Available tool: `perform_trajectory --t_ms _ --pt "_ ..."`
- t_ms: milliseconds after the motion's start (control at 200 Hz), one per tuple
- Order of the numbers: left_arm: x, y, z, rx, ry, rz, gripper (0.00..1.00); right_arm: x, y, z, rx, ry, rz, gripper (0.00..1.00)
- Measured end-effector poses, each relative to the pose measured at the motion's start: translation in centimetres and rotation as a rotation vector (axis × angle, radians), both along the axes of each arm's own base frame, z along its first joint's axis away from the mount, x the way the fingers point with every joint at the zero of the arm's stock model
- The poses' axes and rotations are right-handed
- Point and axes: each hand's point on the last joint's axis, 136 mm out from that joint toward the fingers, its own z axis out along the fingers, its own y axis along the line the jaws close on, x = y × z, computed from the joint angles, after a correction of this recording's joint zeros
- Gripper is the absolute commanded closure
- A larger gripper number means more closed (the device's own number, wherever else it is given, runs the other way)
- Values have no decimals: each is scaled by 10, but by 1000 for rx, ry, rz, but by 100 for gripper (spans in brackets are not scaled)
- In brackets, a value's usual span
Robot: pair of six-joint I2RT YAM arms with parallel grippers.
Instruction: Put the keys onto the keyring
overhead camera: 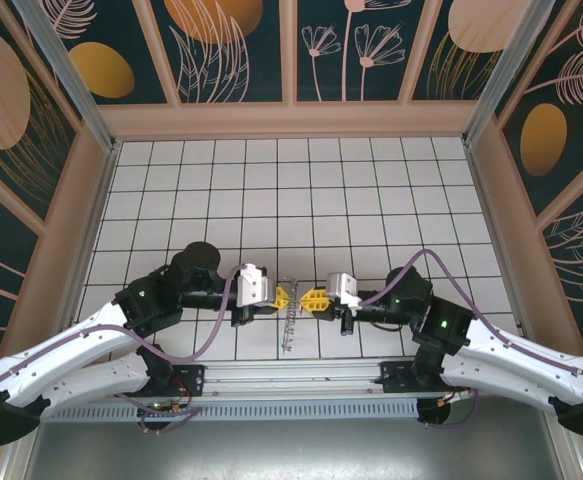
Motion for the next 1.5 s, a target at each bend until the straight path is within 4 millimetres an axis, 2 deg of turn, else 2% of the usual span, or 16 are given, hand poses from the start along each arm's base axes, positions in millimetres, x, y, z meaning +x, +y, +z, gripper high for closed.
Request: perform_trajectory --t_ms 525,1501 --pt "0 0 0 0 0 0 100 6 0 -2 -8 3 -20 100" --pt "0 0 0 2 1 0 100 2 2 -5 -14 14 14 100"
